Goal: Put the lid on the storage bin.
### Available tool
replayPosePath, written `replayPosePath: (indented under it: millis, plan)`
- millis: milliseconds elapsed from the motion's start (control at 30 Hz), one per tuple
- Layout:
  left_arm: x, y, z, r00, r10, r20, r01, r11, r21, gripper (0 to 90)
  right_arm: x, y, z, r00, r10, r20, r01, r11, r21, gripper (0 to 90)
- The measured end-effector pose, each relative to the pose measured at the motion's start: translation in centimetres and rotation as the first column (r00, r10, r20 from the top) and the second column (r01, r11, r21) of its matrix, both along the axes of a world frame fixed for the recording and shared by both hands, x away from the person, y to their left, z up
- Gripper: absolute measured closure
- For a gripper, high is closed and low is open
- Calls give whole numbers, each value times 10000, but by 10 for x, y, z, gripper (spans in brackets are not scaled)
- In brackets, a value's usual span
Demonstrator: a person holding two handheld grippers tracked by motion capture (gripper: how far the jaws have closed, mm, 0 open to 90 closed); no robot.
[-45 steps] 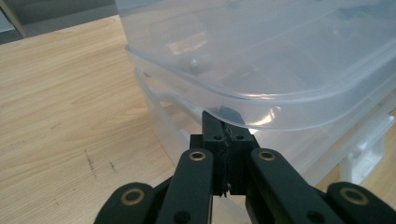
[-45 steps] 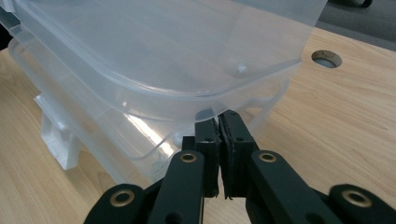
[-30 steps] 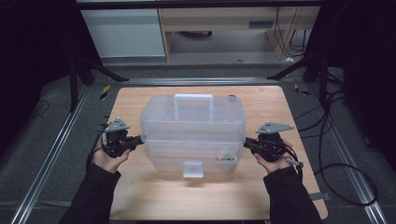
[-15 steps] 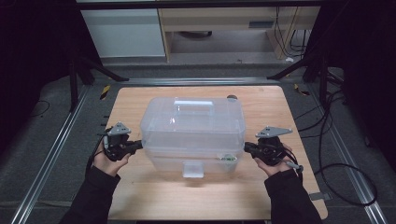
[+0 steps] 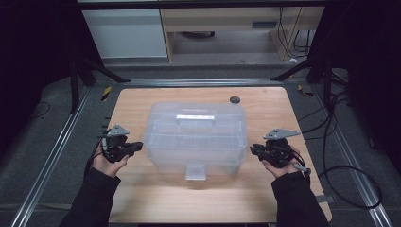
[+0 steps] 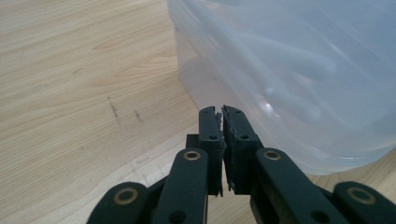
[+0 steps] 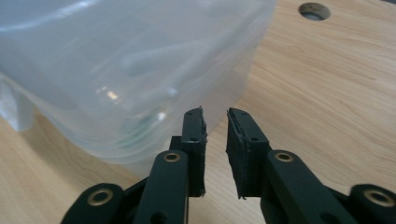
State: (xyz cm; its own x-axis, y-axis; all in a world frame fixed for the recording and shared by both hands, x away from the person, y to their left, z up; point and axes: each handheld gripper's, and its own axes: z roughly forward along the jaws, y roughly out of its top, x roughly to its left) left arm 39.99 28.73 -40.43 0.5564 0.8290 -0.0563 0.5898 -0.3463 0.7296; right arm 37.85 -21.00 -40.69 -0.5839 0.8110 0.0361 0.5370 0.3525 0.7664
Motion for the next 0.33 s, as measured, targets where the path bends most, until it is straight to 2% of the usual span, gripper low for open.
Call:
replayPosePath:
  millis: [100, 200, 267, 333]
  plan:
    - [2, 8, -2, 9996, 297, 13, -297, 9995, -104, 829, 2, -8, -2, 9997, -250, 83, 251, 9997, -71, 715]
    - [5, 15, -5, 9987, 505, -16, -505, 9985, -224, 786, 5, -18, -7, 9979, -641, 127, 642, 9979, -87, 630]
    - [7, 17, -8, 9983, 583, -30, -583, 9982, -169, 745, 8, -24, -11, 9939, -1074, 252, 1079, 9940, -190, 534]
    - [9, 19, -12, 9976, 687, -20, -686, 9976, 87, 692, 10, -30, -16, 9895, -1382, 412, 1397, 9895, -363, 448]
